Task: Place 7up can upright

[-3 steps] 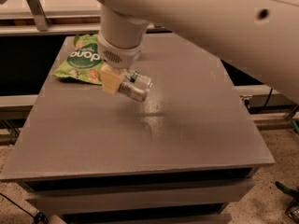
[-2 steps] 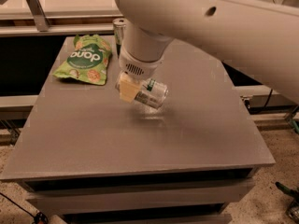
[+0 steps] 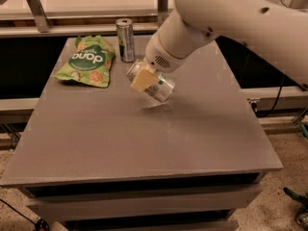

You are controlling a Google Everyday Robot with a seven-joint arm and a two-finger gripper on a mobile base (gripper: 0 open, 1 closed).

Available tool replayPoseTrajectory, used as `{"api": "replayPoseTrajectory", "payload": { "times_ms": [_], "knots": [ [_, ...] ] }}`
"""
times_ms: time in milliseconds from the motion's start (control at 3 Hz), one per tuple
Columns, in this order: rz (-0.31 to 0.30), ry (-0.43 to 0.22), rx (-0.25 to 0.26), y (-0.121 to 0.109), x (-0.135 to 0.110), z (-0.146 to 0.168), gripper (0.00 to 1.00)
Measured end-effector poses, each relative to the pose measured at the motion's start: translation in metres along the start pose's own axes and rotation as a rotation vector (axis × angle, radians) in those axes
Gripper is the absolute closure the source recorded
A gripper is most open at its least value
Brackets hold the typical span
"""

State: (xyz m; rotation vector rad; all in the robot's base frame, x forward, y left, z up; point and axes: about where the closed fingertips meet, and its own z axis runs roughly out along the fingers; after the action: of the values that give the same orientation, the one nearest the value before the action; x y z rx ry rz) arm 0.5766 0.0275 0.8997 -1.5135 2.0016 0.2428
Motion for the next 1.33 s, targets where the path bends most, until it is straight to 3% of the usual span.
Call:
{"api": "replayPoseTrajectory", "payload": {
  "times_ms": [333, 1000, 1333],
  "knots": [
    [0.026, -0.187, -0.081, -0.012, 0.004, -0.002, 1.00],
    [0.074, -0.695, -0.311, 0.000, -0.015, -0.023, 1.00],
    [0.093, -0.885, -0.376, 0.006, -0.026, -0.041, 1.00]
  ]
}}
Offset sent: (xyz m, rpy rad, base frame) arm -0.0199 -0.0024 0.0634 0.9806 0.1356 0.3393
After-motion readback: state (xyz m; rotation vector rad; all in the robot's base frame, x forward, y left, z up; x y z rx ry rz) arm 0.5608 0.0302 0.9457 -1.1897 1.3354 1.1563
